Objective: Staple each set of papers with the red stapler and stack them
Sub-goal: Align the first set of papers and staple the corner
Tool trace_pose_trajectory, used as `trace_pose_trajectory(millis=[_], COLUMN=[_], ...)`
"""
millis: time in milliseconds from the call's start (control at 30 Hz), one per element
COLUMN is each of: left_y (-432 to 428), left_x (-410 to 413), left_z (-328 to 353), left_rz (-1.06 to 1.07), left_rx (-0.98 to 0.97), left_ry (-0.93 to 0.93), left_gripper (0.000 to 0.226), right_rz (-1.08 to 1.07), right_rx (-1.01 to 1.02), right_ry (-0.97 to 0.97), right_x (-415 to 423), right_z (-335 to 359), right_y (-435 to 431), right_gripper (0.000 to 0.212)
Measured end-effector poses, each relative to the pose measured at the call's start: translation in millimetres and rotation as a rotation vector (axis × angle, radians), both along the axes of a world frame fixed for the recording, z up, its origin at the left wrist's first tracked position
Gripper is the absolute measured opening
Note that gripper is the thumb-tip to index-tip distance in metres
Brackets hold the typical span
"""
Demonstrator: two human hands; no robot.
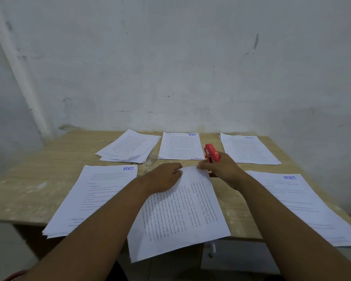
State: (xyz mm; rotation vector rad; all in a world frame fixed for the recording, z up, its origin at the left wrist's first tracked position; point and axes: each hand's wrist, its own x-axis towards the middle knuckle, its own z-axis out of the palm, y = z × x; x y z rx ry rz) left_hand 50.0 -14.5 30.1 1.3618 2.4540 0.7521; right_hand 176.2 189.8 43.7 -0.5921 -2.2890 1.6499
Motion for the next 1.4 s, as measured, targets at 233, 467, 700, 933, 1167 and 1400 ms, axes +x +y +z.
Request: trace_pose_trajectory(millis=[233, 467, 700, 933, 1167, 1400], left_y=[-11, -17, -19, -22, -35, -43], left_x=[-1, -2, -2, 0, -12, -24], left_z=[5, 4, -2, 2, 7, 19], left_rz=[-0.038, -0.064, -0.070, -0.026, 0.194, 0.348], left_rx=[0.285, 0.491, 0.482, 0.422, 0.396, 0.492], left_ry=[-0.005, 0.118, 0.176, -0.001, -0.130, -0.278], left_gripper=[0.016, 0.016, 0.018, 0.006, 0.014, 0.014], right_rz=[0.009, 0.164, 0.198, 0.107, -0.105, -0.088], right_rx=[0.095, 0.187, 0.166, 0.075, 0.012, 0.612], right_ry=[0.095, 0.066, 0.069, 0.156, 0.002, -0.113], right_x=[18, 32, 34, 31, 18, 20], right_z=[-8, -16, -23, -21, -22, -47], right_y=[-3, -12, -16, -12, 8, -5], right_gripper=[0.049, 0.054, 0.049, 0.043, 0.024, 0.035])
